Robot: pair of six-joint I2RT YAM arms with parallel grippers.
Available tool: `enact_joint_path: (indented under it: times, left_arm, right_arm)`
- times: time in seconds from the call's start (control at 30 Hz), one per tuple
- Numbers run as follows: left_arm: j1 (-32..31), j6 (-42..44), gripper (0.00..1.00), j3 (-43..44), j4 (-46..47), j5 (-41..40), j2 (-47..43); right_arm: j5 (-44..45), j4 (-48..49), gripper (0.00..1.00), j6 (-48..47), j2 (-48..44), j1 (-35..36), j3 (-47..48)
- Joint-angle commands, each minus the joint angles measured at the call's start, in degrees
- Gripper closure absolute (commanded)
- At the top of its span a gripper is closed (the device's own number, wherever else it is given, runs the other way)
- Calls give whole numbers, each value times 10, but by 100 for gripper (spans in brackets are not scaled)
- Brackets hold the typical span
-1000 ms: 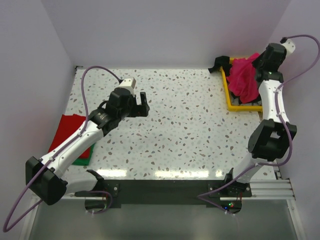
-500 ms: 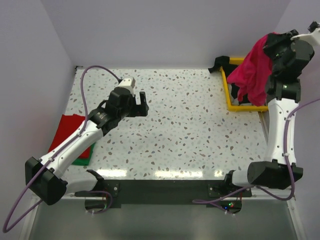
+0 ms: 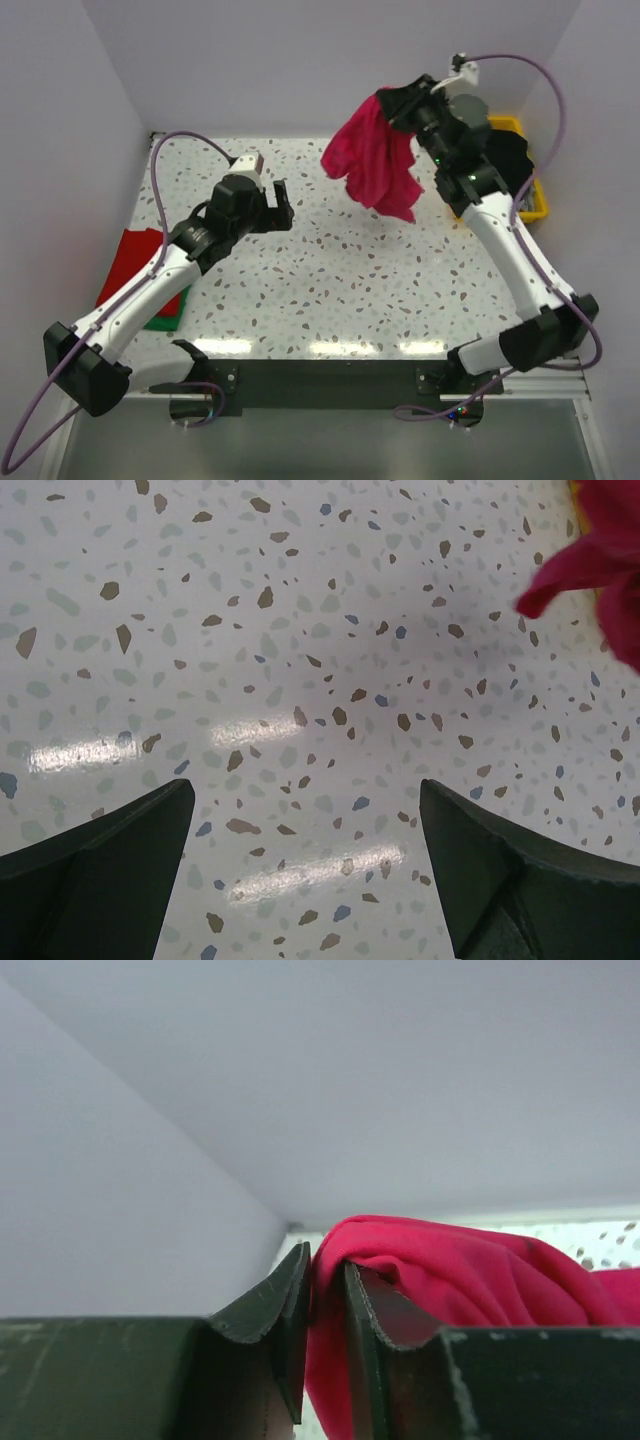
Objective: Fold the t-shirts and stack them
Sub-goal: Move the tshirt to the center of the board, then flatten the tshirt out
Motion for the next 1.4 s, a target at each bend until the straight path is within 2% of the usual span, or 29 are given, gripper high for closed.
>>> enact_joint_path:
  times: [0.0, 0.07, 0.13, 0.3, 0.53, 0.67, 0.83, 0.93, 1.1, 1.3, 1.37]
  left_arm:
    - [4, -18, 0, 15, 8, -8, 4]
    - [4, -24, 0, 9, 9, -3, 13]
    - [4, -30, 0, 1, 16, -2, 17]
    - [4, -58, 0, -42, 44, 0, 35]
    - [6, -88, 1, -52, 94, 8, 115]
    - [20, -122, 5, -21, 105, -16, 191]
    - [77, -164, 16, -21, 146, 15, 251]
    - [97, -177, 16, -31, 188, 22, 279]
    - [107, -179, 23, -26, 243, 43, 325]
    - [107, -184, 33, -14, 245, 46, 359]
    - [107, -187, 42, -14, 244, 41, 367]
  right_arm:
    - [-22, 1, 75, 2, 102, 34, 14]
    - [-67, -50, 64, 1, 177, 35, 67]
    - [-84, -90, 53, -7, 206, 35, 82]
    - [-54, -79, 39, -15, 199, 34, -11]
    - [-30, -44, 40, -24, 161, 35, -169]
    - [-63, -10, 47, -9, 166, 35, -240]
    - [-91, 6, 53, 1, 168, 35, -278]
    - [-94, 24, 54, 6, 164, 36, -294]
    - [-98, 32, 55, 7, 175, 38, -300]
    - [-98, 37, 56, 11, 184, 38, -302]
    - [-98, 39, 56, 11, 187, 38, -303]
